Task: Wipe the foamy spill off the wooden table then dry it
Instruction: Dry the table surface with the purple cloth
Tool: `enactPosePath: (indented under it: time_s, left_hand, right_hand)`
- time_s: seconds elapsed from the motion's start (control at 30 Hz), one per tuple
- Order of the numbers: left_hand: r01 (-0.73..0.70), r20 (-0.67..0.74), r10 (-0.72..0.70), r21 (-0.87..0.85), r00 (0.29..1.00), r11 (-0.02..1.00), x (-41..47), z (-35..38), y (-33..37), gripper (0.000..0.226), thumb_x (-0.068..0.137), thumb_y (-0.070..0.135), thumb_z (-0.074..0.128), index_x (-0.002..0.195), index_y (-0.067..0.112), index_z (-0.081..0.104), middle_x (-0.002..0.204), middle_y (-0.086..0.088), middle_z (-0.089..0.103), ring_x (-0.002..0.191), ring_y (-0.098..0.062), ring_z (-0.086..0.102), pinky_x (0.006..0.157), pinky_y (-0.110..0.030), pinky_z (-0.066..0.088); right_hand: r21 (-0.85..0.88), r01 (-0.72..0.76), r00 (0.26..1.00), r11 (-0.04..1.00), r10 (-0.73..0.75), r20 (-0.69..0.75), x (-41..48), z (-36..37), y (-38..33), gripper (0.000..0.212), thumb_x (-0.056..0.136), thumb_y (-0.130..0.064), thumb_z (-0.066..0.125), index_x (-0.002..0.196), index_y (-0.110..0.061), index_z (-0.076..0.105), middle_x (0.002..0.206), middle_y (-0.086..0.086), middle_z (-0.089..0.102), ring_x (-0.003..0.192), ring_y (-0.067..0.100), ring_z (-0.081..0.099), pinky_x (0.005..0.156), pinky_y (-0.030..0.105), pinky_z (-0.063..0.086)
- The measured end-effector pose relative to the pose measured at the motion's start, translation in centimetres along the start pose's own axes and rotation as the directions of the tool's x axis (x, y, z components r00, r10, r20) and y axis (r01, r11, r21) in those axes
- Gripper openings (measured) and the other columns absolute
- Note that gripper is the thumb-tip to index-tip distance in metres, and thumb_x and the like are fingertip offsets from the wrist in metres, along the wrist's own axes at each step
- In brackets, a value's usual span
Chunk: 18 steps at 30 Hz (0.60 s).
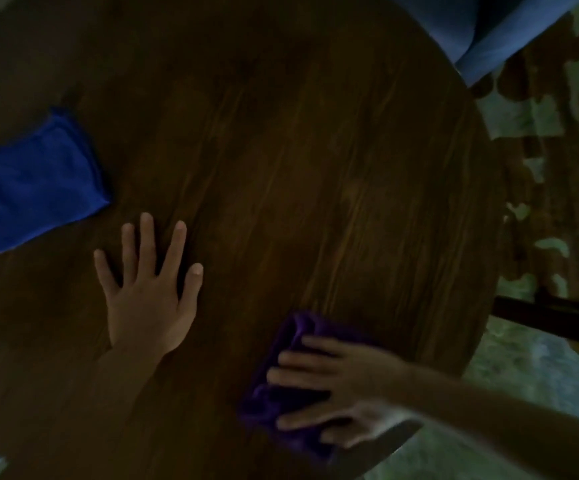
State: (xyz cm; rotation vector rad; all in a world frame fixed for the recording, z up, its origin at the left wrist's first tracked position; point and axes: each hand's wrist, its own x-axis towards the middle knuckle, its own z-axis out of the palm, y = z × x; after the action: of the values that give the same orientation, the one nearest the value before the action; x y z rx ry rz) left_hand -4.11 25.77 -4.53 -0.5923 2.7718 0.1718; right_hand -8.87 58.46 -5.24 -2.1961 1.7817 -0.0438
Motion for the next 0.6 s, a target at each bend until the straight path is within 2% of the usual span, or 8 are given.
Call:
enactPosePath:
  time_s: [0.07, 0.13, 0.2, 0.27, 0.33, 0.4, 0.53, 0.6]
  left_hand:
    - [-0.003, 0.007, 0.003, 0.01, 1.0, 1.0, 0.1, 0.0, 0.2, 0.069, 0.099, 0.067, 0.002, 0.162, 0.04, -0.009, 0.171, -0.001, -0.019, 0.157, -0.023, -0.019, 0.124, -0.061, -0.008]
    - [-0.005, 0.007, 0.005, 0.004, 1.0, 1.0, 0.1, -0.1, 0.2, 0.068, 0.1, 0.067, 0.004, 0.162, 0.041, -0.009, 0.171, -0.001, -0.018, 0.157, -0.023, -0.019, 0.124, -0.061, -0.008]
    - [0.001, 0.009, -0.001, 0.002, 1.0, 1.0, 0.0, 0.0, 0.1, 0.068, 0.1, 0.067, 0.005, 0.162, 0.041, -0.009, 0.171, 0.0, -0.02, 0.157, -0.023, -0.02, 0.124, -0.061, -0.008]
    - [0.007, 0.003, -0.007, 0.001, 1.0, 1.0, -0.1, 0.1, 0.1, 0.068, 0.1, 0.067, 0.005, 0.162, 0.041, -0.009, 0.171, 0.0, -0.019, 0.157, -0.022, -0.02, 0.124, -0.061, -0.007]
    - [0.008, 0.001, -0.008, 0.002, 1.0, 1.0, -0.1, 0.2, 0.0, 0.068, 0.1, 0.066, 0.005, 0.162, 0.041, -0.008, 0.171, 0.001, -0.019, 0.157, -0.021, -0.02, 0.124, -0.061, -0.007]
    - [0.006, -0.002, -0.006, -0.005, 1.0, 1.0, -0.1, 0.1, -0.1, 0.067, 0.101, 0.066, 0.007, 0.162, 0.041, -0.006, 0.171, 0.001, -0.018, 0.157, -0.021, -0.019, 0.124, -0.062, -0.006]
    - [0.009, -0.006, -0.009, -0.011, 1.0, 1.0, -0.2, 0.0, -0.1, 0.068, 0.101, 0.066, 0.008, 0.163, 0.039, -0.001, 0.172, -0.001, -0.014, 0.158, -0.023, -0.016, 0.124, -0.062, -0.005]
    - [0.015, -0.007, -0.015, -0.007, 1.0, 1.0, -0.2, 0.1, 0.1, 0.069, 0.101, 0.065, 0.008, 0.163, 0.039, -0.001, 0.172, -0.001, -0.013, 0.158, -0.023, -0.015, 0.124, -0.062, -0.005]
  right_hand:
    - [0.024, -0.171, 0.981, 0.985, 0.173, -0.088, -2.5, -1.2, 6.6, 0.065, 0.102, -0.062, 0.042, 0.162, -0.042, 0.027, 0.174, 0.012, 0.009, 0.161, 0.035, 0.0, 0.127, 0.055, -0.011]
    - [0.038, -0.537, 0.825, 0.842, 0.535, -0.182, -4.8, -2.2, 12.9, 0.064, 0.103, -0.064, 0.036, 0.162, -0.045, 0.021, 0.174, 0.016, 0.009, 0.16, 0.04, 0.004, 0.127, 0.061, 0.001]
    - [0.182, -0.875, 0.42, 0.449, 0.89, -0.178, -6.1, -3.4, 17.2, 0.064, 0.102, -0.067, 0.026, 0.162, -0.05, 0.011, 0.175, 0.012, 0.0, 0.16, 0.037, -0.001, 0.127, 0.062, 0.004]
    - [0.358, -0.933, -0.008, 0.029, 0.995, -0.102, -4.7, -4.3, 18.9, 0.064, 0.103, -0.067, 0.018, 0.163, -0.048, 0.009, 0.175, 0.008, -0.005, 0.161, 0.032, -0.006, 0.128, 0.059, 0.001]
    - [0.402, -0.912, -0.117, -0.08, 0.991, -0.067, -1.7, -4.9, 16.9, 0.062, 0.105, -0.061, 0.017, 0.164, -0.045, 0.01, 0.175, 0.008, -0.006, 0.161, 0.032, -0.006, 0.128, 0.06, 0.002]
    - [0.308, -0.94, 0.103, 0.148, 0.982, -0.158, 0.8, -3.7, 11.3, 0.06, 0.107, -0.056, 0.023, 0.165, -0.042, 0.015, 0.175, 0.011, -0.002, 0.16, 0.036, -0.003, 0.127, 0.062, 0.006]
    - [0.067, -0.429, 0.9, 0.901, 0.433, -0.061, -0.1, 0.5, -5.6, 0.065, 0.104, -0.058, 0.039, 0.164, -0.043, 0.019, 0.175, 0.01, -0.003, 0.16, 0.035, -0.011, 0.127, 0.059, -0.01]
    - [-0.07, -0.047, 0.999, 0.996, 0.047, 0.001, -3.9, 1.7, -5.9, 0.062, 0.104, -0.06, 0.041, 0.162, -0.045, 0.025, 0.175, 0.008, 0.004, 0.161, 0.033, -0.007, 0.126, 0.055, -0.016]
